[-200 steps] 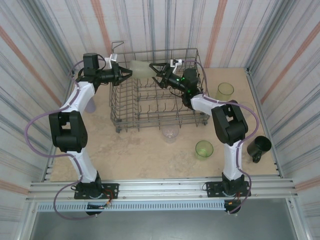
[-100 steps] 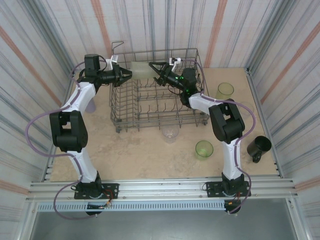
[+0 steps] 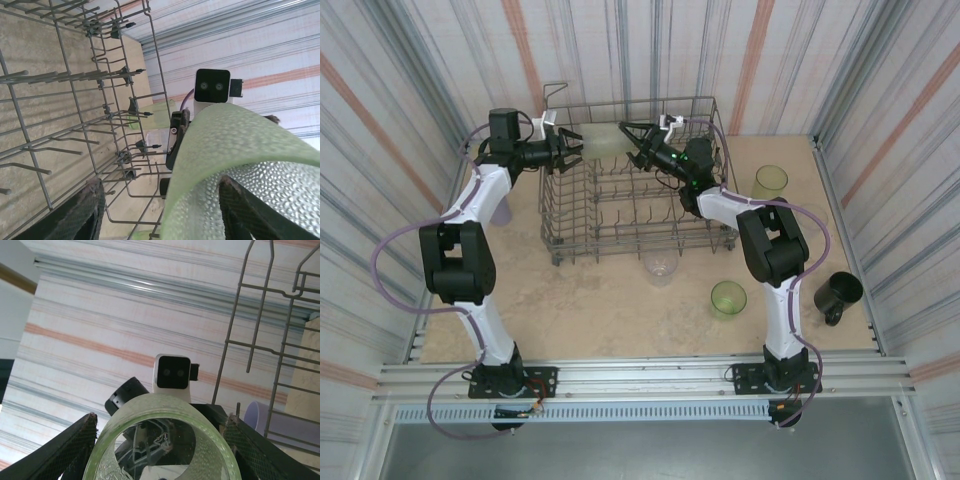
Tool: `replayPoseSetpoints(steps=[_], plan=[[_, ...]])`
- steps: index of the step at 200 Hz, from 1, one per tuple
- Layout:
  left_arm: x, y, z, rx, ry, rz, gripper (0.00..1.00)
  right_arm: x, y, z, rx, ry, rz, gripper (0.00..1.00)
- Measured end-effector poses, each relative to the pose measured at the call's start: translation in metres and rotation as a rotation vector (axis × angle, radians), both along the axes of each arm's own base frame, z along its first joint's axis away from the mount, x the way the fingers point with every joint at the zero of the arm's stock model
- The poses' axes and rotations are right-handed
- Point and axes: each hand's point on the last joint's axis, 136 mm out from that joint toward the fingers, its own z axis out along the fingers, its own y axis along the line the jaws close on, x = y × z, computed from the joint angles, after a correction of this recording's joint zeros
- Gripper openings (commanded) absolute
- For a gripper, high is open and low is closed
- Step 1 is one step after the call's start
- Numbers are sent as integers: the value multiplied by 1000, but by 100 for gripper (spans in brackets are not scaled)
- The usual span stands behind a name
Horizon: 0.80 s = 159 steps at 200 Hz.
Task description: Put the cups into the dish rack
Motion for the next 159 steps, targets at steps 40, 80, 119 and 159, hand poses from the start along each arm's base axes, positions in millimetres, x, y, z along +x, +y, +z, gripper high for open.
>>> replayPoseSetpoints(steps=[40,80,119,159], plan=[[-5,6,17,1,-34,15,75,6,-15,-14,-36,54,-44,39],[-20,20,60,19,-144,57,86,13,-32,-16,-136,63,-98,40],[-27,42,80,71,-204,115,98,12,-35,-16,-270,53,-122,39],[-15,92,67,247,-187,279,99,15,-39,-26,-413,47,-155,38]])
